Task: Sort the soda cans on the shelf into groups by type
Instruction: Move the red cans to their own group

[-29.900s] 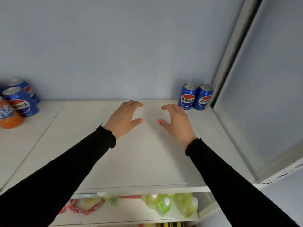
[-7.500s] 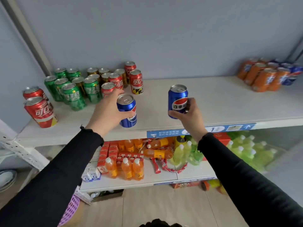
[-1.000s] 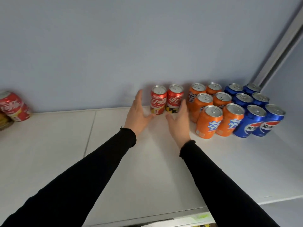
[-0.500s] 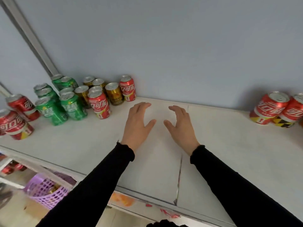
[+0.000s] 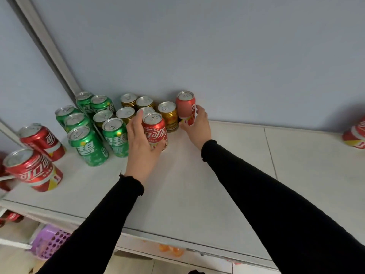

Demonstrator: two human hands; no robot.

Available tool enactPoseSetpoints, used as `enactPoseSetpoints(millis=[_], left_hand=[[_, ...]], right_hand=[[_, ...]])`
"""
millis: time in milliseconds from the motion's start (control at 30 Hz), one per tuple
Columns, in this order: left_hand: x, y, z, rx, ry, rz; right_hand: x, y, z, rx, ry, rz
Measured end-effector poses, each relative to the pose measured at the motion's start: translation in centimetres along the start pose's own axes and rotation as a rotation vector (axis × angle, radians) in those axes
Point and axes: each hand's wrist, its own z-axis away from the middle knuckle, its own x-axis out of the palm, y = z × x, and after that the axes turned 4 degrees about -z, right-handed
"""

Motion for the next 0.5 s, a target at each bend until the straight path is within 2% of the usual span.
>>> enactPoseSetpoints(millis=[167,333,500], left_hand=[[0.0,-2.5,-1.6,-0.013,-0.186,0.112],[-0.2,-3.6,-2.2,0.010,-0.234,0.132],[0.2,-2.3,-1.8,-0.012,-0.237,0.124]], right_hand=[[1.6,0.3,-2.0,0.034,0.038,0.000],[1.6,0.8,-2.7,0.018,0.046,0.079],[0.4,1.3,-1.4,0.043,0.029,-0.045]])
